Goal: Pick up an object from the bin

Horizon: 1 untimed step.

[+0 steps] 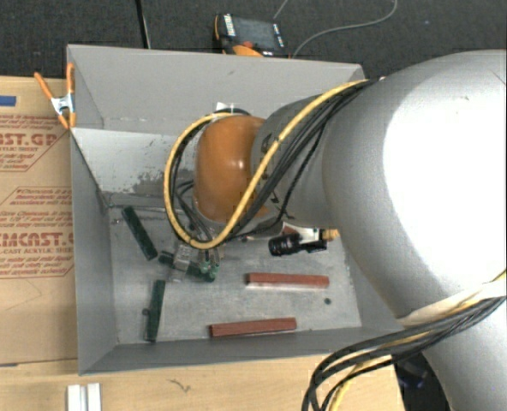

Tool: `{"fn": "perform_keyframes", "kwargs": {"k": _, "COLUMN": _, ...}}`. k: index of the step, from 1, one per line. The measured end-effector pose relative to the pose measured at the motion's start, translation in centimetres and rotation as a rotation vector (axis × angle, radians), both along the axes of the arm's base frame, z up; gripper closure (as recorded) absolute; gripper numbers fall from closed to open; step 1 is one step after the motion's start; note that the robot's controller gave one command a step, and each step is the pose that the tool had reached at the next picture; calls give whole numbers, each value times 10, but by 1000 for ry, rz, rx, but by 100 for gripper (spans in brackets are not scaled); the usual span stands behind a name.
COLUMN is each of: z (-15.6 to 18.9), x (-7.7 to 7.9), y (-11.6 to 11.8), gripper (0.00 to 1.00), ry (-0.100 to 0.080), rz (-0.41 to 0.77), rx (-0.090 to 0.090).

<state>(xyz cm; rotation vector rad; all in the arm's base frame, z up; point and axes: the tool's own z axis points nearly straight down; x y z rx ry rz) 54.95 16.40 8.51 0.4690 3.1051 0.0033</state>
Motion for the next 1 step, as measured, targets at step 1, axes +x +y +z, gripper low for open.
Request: {"fn": "perform_keyframes", "kwargs": {"k": 1, "z": 38, "x": 1, "y": 1, "gripper": 100, "ry": -2, "rz": 1, "rx": 0}}
